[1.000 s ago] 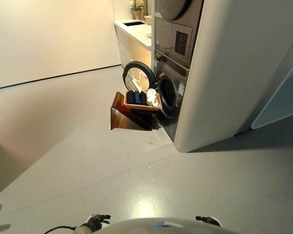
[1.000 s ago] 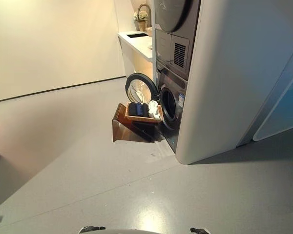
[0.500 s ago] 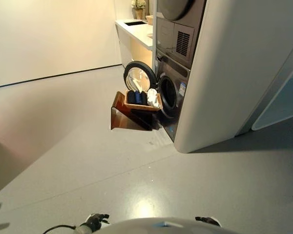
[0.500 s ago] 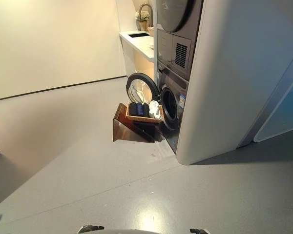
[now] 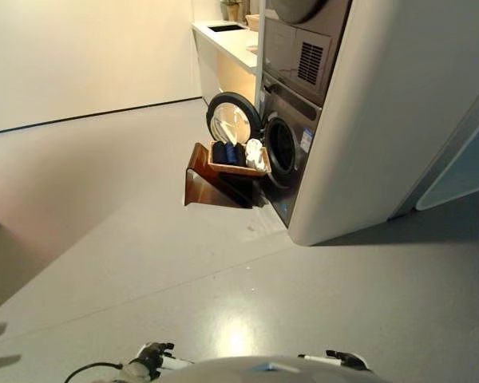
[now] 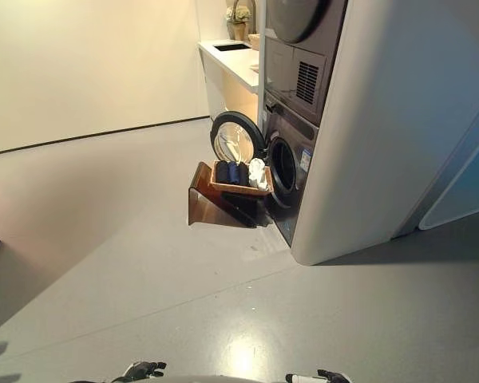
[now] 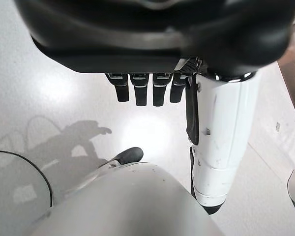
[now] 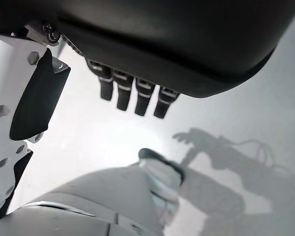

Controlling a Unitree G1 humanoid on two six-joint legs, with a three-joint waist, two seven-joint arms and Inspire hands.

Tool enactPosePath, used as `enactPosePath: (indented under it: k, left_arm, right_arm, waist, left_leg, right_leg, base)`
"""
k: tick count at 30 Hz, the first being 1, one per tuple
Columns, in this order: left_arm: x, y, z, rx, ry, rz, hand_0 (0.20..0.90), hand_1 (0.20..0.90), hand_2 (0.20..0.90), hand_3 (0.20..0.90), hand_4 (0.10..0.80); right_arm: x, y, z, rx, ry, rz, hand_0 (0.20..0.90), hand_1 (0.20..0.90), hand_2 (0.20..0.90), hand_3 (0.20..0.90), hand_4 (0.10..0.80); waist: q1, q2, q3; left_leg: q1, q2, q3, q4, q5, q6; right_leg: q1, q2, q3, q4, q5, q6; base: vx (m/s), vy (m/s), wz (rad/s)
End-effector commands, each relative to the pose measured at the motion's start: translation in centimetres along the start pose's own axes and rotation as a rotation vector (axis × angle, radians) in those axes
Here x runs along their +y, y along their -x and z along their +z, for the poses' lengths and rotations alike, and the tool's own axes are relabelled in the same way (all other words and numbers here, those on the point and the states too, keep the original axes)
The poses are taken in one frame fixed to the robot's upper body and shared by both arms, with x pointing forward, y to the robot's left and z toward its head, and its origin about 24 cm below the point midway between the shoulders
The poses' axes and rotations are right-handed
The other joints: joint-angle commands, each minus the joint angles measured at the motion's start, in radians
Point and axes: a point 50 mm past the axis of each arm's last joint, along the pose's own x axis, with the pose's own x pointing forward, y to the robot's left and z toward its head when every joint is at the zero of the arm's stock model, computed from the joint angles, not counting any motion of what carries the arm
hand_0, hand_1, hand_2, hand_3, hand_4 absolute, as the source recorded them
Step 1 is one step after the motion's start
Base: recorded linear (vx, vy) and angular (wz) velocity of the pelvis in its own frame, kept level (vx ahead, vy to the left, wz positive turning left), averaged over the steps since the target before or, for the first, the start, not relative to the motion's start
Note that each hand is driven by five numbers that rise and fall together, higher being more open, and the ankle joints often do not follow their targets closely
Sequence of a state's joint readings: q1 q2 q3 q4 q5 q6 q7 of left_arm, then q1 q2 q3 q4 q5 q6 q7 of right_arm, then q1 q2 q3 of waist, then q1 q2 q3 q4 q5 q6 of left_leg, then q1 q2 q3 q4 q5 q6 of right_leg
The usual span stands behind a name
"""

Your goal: Pick up the clothes and place them into the washing machine

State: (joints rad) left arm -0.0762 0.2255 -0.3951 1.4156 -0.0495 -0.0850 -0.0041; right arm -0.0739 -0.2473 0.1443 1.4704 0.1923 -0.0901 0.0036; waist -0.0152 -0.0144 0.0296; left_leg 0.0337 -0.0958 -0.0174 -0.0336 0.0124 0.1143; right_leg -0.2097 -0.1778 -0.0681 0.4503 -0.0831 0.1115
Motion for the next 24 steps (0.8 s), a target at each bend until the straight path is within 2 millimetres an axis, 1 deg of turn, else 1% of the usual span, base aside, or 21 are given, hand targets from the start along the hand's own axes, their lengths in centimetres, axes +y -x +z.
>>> enactPosePath:
  k: [1, 2, 3, 4, 5, 6, 7, 8, 10, 12, 13, 14, 16, 17, 18, 19, 20, 21, 22, 23, 24]
  left_arm:
    - [1.7, -0.1, 2.3, -0.064, 0.061, 0.051, 0.900, 0.900, 0.900, 0.900, 0.800]
    - [1.5, -0.2, 2.1, -0.053, 0.040, 0.045, 0.900, 0.900, 0.900, 0.900, 0.800]
    - [1.3, -0.2, 1.9, -0.047, 0.031, 0.036, 0.900, 0.900, 0.900, 0.900, 0.800]
    - [1.1, -0.2, 1.8, -0.043, 0.029, 0.029, 0.900, 0.900, 0.900, 0.900, 0.800]
    - [1.0, -0.1, 1.6, -0.039, 0.034, 0.028, 0.900, 0.900, 0.900, 0.900, 0.800]
    - [0.9, -0.1, 1.5, -0.036, 0.037, 0.024, 0.900, 0.900, 0.900, 0.900, 0.800]
    - [0.9, -0.1, 1.4, -0.033, 0.036, 0.024, 0.900, 0.900, 0.900, 0.900, 0.800]
    - [0.7, -0.1, 1.3, -0.033, 0.031, 0.018, 0.900, 0.900, 0.900, 0.900, 0.800]
    - [0.5, -0.1, 1.4, -0.038, 0.033, 0.013, 0.900, 0.900, 0.900, 0.900, 0.800]
    - [0.0, -0.2, 2.1, -0.068, 0.003, -0.002, 0.900, 0.900, 0.900, 0.900, 0.800]
    - [-0.2, -0.2, 2.3, -0.077, -0.008, -0.008, 0.900, 0.900, 0.900, 0.900, 0.800]
    - [-0.4, -0.2, 2.5, -0.085, -0.011, -0.015, 0.900, 0.900, 0.900, 0.900, 0.800]
    - [-0.5, -0.2, 3.3, -0.121, 0.009, -0.014, 0.900, 0.900, 0.900, 0.900, 0.800]
    - [-0.5, -0.2, 4.2, -0.159, 0.003, -0.013, 0.900, 0.900, 0.900, 0.900, 0.800]
    - [-0.6, -0.2, 5.0, -0.191, -0.022, -0.013, 0.900, 0.900, 0.900, 0.900, 0.800]
    - [-0.4, -0.2, 5.4, -0.204, -0.026, -0.007, 0.900, 0.900, 0.900, 0.900, 0.800]
    - [0.0, -0.1, 5.6, -0.213, -0.019, 0.012, 0.900, 0.900, 0.900, 0.900, 0.800]
    - [0.4, -0.1, 6.0, -0.226, -0.012, 0.025, 0.900, 0.900, 0.900, 0.900, 0.800]
    - [0.6, -0.1, 6.0, -0.231, -0.007, 0.038, 0.900, 0.900, 0.900, 0.900, 0.800]
    - [0.8, -0.1, 6.1, -0.234, -0.012, 0.045, 0.900, 0.900, 0.900, 0.900, 0.800]
    - [1.0, -0.1, 5.9, -0.231, -0.016, 0.052, 0.900, 0.900, 0.900, 0.900, 0.800]
  right_arm:
    - [-1.8, 0.4, -2.6, 0.108, 0.021, -0.071, 0.900, 0.900, 0.900, 0.900, 0.800]
    - [-1.8, 0.5, -3.1, 0.134, 0.021, -0.075, 0.900, 0.900, 0.900, 0.900, 0.800]
    - [-2.1, 0.7, -3.7, 0.157, 0.020, -0.083, 0.900, 0.900, 0.900, 0.900, 0.800]
    - [-2.5, 0.8, -4.1, 0.172, 0.024, -0.091, 0.900, 0.900, 0.900, 0.900, 0.800]
    - [-2.6, 0.8, -4.4, 0.181, 0.029, -0.093, 0.900, 0.900, 0.900, 0.900, 0.800]
    - [-2.6, 0.9, -4.6, 0.190, 0.032, -0.095, 0.900, 0.900, 0.900, 0.900, 0.800]
    - [-2.6, 1.0, -4.9, 0.198, 0.030, -0.094, 0.900, 0.900, 0.900, 0.900, 0.800]
    - [-2.8, 1.1, -5.3, 0.210, 0.031, -0.098, 0.900, 0.900, 0.900, 0.900, 0.800]
    - [-2.8, 1.2, -5.7, 0.221, 0.036, -0.096, 0.900, 0.900, 0.900, 0.900, 0.800]
    - [-2.7, 1.3, -6.1, 0.228, 0.049, -0.088, 0.900, 0.900, 0.900, 0.900, 0.800]
    - [-2.8, 1.3, -6.2, 0.230, 0.046, -0.092, 0.900, 0.900, 0.900, 0.900, 0.800]
    - [-2.8, 1.3, -6.2, 0.229, 0.058, -0.093, 0.900, 0.900, 0.900, 0.900, 0.800]
    - [-2.9, 1.0, -5.2, 0.191, 0.077, -0.093, 0.900, 0.900, 0.900, 0.900, 0.800]
    - [-3.0, 0.9, -4.5, 0.161, 0.092, -0.097, 0.900, 0.900, 0.900, 0.900, 0.800]
    - [-3.0, 0.7, -3.4, 0.117, 0.110, -0.094, 0.900, 0.900, 0.900, 0.900, 0.800]
    - [-3.0, 0.5, -2.5, 0.084, 0.114, -0.094, 0.900, 0.900, 0.900, 0.900, 0.800]
    - [-3.0, 0.4, -1.4, 0.044, 0.140, -0.092, 0.900, 0.900, 0.900, 0.900, 0.800]
    - [-3.1, 0.2, -0.2, 0.002, 0.155, -0.099, 0.900, 0.900, 0.900, 0.900, 0.800]
    - [-3.2, 0.1, 1.3, -0.044, 0.174, -0.102, 0.900, 0.900, 0.900, 0.900, 0.800]
    - [-3.2, 0.1, 2.2, -0.073, 0.184, -0.106, 0.900, 0.900, 0.900, 0.900, 0.800]
    - [-3.3, 0.1, 2.9, -0.099, 0.192, -0.113, 0.900, 0.900, 0.900, 0.900, 0.800]
  waist:
    - [-0.046, 0.043, 0.048]
    - [-0.055, 0.041, 0.044]
    - [-0.069, 0.029, 0.038]
    - [-0.084, 0.025, 0.033]
    - [-0.094, 0.027, 0.033]
    - [-0.102, 0.033, 0.034]
    - [-0.115, 0.029, 0.029]
    - [-0.127, 0.035, 0.022]
    - [-0.137, 0.039, 0.011]
    - [-0.160, 0.047, -0.010]
    - [-0.159, 0.056, -0.016]
    - [-0.157, 0.065, -0.024]
    - [-0.150, 0.083, -0.026]
    - [-0.139, 0.087, -0.017]
    - [-0.135, 0.081, -0.007]
    - [-0.125, 0.064, 0.009]
    - [-0.113, 0.047, 0.025]
    - [-0.099, 0.028, 0.040]
    - [-0.088, 0.016, 0.049]
    - [-0.076, 0.007, 0.058]
    - [-0.063, -0.009, 0.065]
  left_leg:
    - [0.082, 0.031, -0.061, 0.078, -0.189, -0.038]
    - [0.106, 0.028, -0.068, 0.073, -0.196, -0.046]
    - [0.141, 0.021, -0.080, 0.057, -0.209, -0.058]
    - [0.183, 0.020, -0.091, 0.038, -0.220, -0.069]
    - [0.216, 0.028, -0.100, 0.022, -0.230, -0.078]
    - [0.245, 0.040, -0.108, 0.011, -0.238, -0.084]
    - [0.268, 0.044, -0.118, 0.004, -0.241, -0.091]
    - [0.292, 0.058, -0.128, -0.005, -0.246, -0.100]
    - [0.322, 0.076, -0.150, -0.008, -0.253, -0.109]
    - [0.333, 0.115, -0.181, 0.018, -0.229, -0.126]
    - [0.322, 0.133, -0.184, 0.040, -0.218, -0.137]
    - [0.303, 0.150, -0.194, 0.086, -0.175, -0.148]
    - [0.228, 0.160, -0.205, 0.250, -0.040, -0.178]
    - [0.158, 0.158, -0.191, 0.374, 0.028, -0.191]
    - [0.091, 0.148, -0.182, 0.511, 0.087, -0.196]
    - [0.032, 0.124, -0.173, 0.604, 0.107, -0.192]
    - [-0.011, 0.101, -0.167, 0.704, 0.113, -0.183]
    - [-0.055, 0.077, -0.149, 0.754, 0.105, -0.176]
    - [-0.081, 0.078, -0.129, 0.781, 0.100, -0.168]
    - [-0.113, 0.087, -0.103, 0.807, 0.098, -0.167]
    - [-0.170, 0.093, -0.083, 0.795, 0.080, -0.161]
  right_leg:
    - [-0.111, 0.032, 0.010, 0.041, 0.093, -0.032]
    - [-0.128, 0.026, 0.006, -0.020, 0.104, -0.028]
    - [-0.154, 0.017, 0.002, -0.149, 0.136, -0.014]
    - [-0.165, 0.019, -0.011, -0.277, 0.182, 0.002]
    - [-0.170, 0.025, -0.020, -0.363, 0.222, 0.012]
    - [-0.172, 0.040, -0.025, -0.439, 0.255, 0.019]
    - [-0.196, 0.046, -0.029, -0.491, 0.279, 0.024]
    - [-0.209, 0.060, -0.018, -0.513, 0.292, 0.024]
    - [-0.221, 0.084, 0.009, -0.478, 0.313, 0.014]
    - [-0.222, 0.117, 0.066, -0.469, 0.326, -0.005]
    - [-0.211, 0.131, 0.075, -0.478, 0.327, -0.009]
    - [-0.202, 0.147, 0.082, -0.471, 0.328, -0.016]
    - [-0.168, 0.158, 0.068, -0.464, 0.306, -0.041]
    - [-0.128, 0.163, 0.064, -0.480, 0.285, -0.061]
    - [-0.094, 0.159, 0.061, -0.493, 0.264, -0.084]
    - [-0.059, 0.150, 0.064, -0.505, 0.244, -0.096]
    - [-0.034, 0.144, 0.070, -0.505, 0.227, -0.109]
    - [-0.011, 0.133, 0.075, -0.509, 0.217, -0.115]
    - [0.002, 0.131, 0.079, -0.502, 0.202, -0.123]
    - [0.017, 0.133, 0.089, -0.501, 0.193, -0.129]
    - [0.029, 0.130, 0.099, -0.495, 0.177, -0.133]
  base:
    - [0.444, 0.041, 0.19]
    - [0.418, -0.035, 0.26]
    - [0.494, -0.066, 0.41]
    - [0.516, -0.089, 0.45]
    - [0.509, -0.067, 0.51]
    - [0.459, -0.061, 0.34]
    - [0.443, -0.067, 0.31]
    - [0.431, -0.095, 0.24]
    - [0.431, -0.141, 0.52]
    - [0.455, -0.246, 0.66]
    - [0.438, -0.285, 0.20]
    - [0.387, -0.248, -0.05]
    - [0.404, -0.242, 0.05]
    - [0.394, -0.238, 0.34]
    - [0.331, -0.222, 0.42]
    - [0.331, -0.263, 0.49]
    - [0.264, -0.238, 0.40]
    - [0.310, -0.245, 0.20]
    - [0.268, -0.198, 0.10]
    - [0.292, -0.167, -0.11]
    - [0.307, -0.120, -0.27]
